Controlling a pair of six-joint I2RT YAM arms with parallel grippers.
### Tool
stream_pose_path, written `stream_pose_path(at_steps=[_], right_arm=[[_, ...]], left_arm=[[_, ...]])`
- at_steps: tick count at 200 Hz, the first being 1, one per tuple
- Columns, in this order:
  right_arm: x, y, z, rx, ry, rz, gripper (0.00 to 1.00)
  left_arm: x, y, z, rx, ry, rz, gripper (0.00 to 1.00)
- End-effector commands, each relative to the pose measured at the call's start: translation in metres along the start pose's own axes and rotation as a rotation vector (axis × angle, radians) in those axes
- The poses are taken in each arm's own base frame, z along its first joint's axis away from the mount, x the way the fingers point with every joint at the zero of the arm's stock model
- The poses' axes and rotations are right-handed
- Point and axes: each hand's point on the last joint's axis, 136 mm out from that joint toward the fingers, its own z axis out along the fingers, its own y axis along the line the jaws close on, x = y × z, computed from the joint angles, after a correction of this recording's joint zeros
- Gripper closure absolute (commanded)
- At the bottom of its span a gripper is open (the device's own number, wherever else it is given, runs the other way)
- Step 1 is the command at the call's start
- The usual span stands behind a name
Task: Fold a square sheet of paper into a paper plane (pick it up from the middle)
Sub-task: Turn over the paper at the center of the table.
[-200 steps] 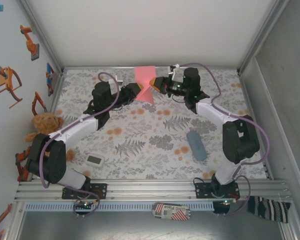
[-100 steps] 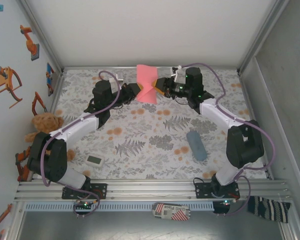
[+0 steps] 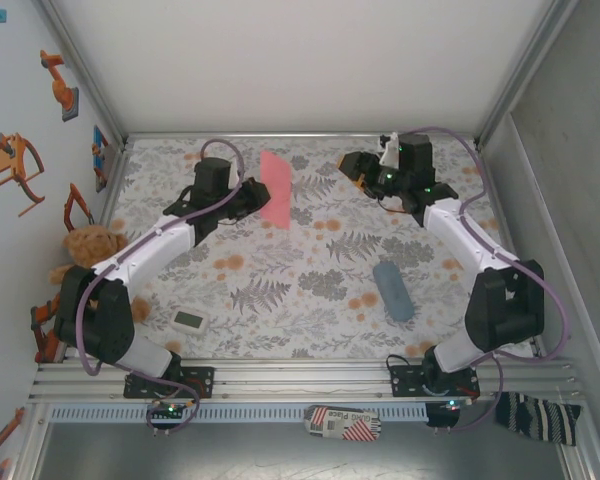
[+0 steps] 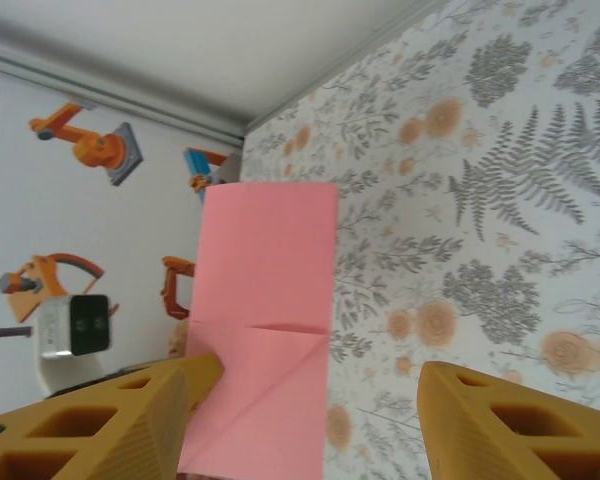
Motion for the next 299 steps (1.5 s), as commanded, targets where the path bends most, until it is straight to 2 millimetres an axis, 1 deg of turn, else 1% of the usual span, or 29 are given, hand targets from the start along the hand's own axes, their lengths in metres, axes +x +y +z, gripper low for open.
stream_pose_path(at_steps=[1,7,22,32,48,75,107,142,159,171,184,196,213,226,235,240,250,254,257,265,283,299], right_arm=[[0.001,-0.015,-0.01,0.099,-0.028,-0.036,0.39],[0.001,-0.017,-0.009,0.11,-0.03,-0.035,0.39],[0.0,-0.022,-0.01,0.136,-0.035,-0.031,0.39],[0.0,-0.026,-0.01,0.156,-0.036,-0.026,0.4],[0.0,-0.031,-0.011,0.18,-0.041,-0.023,0.41],[-0.002,-0.039,-0.018,0.232,-0.07,-0.022,0.42],[-0.003,-0.058,-0.031,0.333,-0.113,-0.004,0.43],[0.002,-0.069,-0.037,0.385,-0.12,0.001,0.43],[0.002,-0.072,-0.039,0.397,-0.123,0.004,0.43],[0.002,-0.073,-0.04,0.408,-0.128,0.004,0.44],[0.0,-0.074,-0.045,0.427,-0.142,0.003,0.44],[-0.001,-0.077,-0.05,0.446,-0.157,0.006,0.44],[-0.002,-0.079,-0.055,0.466,-0.169,0.007,0.44],[-0.001,-0.08,-0.055,0.468,-0.16,0.008,0.44],[0.0,-0.08,-0.051,0.46,-0.141,0.004,0.44],[0.002,-0.08,-0.048,0.453,-0.124,0.003,0.45],[0.007,-0.081,-0.04,0.441,-0.084,0.006,0.46],[0.009,-0.082,-0.037,0.436,-0.068,0.01,0.47],[0.012,-0.083,-0.033,0.429,-0.049,0.011,0.48],[0.018,-0.085,-0.023,0.416,-0.009,0.011,0.49],[0.035,-0.085,0.003,0.405,0.082,-0.01,0.51],[0.056,-0.078,0.033,0.378,0.169,-0.036,0.55]], left_arm=[[0.002,0.053,-0.026,-0.439,0.034,0.253,0.9],[-0.001,0.059,-0.03,-0.519,0.034,0.298,0.9],[-0.007,0.066,-0.036,-0.673,0.034,0.398,0.89],[-0.012,0.067,-0.039,-0.756,0.026,0.462,0.89],[-0.017,0.067,-0.038,-0.857,0.024,0.535,0.89],[-0.017,0.067,-0.027,-0.976,0.036,0.626,0.89],[-0.003,0.066,0.0,-1.033,0.083,0.717,0.88],[0.024,0.063,0.043,-1.022,0.191,0.836,0.85],[0.04,0.066,0.065,-0.997,0.262,0.841,0.84],[0.052,0.068,0.08,-0.946,0.307,0.801,0.82],[0.068,0.063,0.094,-0.867,0.353,0.743,0.8],[0.081,0.056,0.104,-0.783,0.382,0.678,0.78],[0.092,0.04,0.111,-0.657,0.399,0.575,0.75],[0.095,0.028,0.111,-0.571,0.399,0.513,0.7],[0.09,0.023,0.107,-0.529,0.385,0.474,0.66],[0.087,0.019,0.104,-0.507,0.375,0.452,0.63],[0.079,0.019,0.095,-0.479,0.355,0.401,0.58],[0.073,0.019,0.092,-0.467,0.339,0.376,0.56],[0.072,0.022,0.089,-0.464,0.337,0.358,0.55],[0.062,0.024,0.08,-0.439,0.305,0.307,0.5],[0.045,0.041,0.058,-0.412,0.243,0.19,0.43],[0.035,0.063,0.037,-0.421,0.187,0.104,0.39]])
